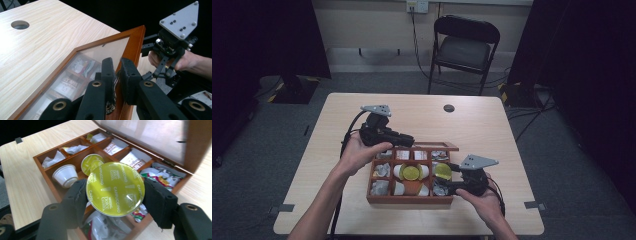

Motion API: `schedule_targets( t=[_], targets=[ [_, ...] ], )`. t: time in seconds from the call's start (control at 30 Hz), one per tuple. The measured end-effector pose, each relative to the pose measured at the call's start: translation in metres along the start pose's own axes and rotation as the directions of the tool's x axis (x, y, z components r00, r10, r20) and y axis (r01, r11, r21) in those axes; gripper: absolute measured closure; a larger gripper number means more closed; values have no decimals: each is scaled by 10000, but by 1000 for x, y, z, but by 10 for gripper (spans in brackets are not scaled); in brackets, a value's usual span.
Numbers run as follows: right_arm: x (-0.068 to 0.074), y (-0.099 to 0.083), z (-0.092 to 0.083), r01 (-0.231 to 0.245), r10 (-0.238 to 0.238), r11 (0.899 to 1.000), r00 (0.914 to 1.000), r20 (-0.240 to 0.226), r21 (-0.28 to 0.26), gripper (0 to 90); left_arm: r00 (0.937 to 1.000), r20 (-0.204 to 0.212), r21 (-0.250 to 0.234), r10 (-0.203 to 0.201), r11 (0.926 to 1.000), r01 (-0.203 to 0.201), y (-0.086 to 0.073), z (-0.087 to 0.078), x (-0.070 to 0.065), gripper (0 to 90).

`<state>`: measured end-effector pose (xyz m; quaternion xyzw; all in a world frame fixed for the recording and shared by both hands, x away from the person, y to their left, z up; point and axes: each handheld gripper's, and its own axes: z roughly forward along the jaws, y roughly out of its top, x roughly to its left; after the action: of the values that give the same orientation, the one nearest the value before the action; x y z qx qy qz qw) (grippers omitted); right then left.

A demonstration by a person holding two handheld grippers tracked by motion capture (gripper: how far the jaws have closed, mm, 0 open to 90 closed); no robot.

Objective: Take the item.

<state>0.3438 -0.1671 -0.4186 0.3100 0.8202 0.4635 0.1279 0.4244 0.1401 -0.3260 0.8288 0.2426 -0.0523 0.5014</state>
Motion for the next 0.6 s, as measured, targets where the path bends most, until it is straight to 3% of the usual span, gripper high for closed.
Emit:
schedule_targets(
  t=[0.6],
  targets=[
    [-30,-7,-7,-506,506,9987,9959,746,-13,370,10000,-6,-7,-23,10000,23,0,0,0,816]
  ],
)
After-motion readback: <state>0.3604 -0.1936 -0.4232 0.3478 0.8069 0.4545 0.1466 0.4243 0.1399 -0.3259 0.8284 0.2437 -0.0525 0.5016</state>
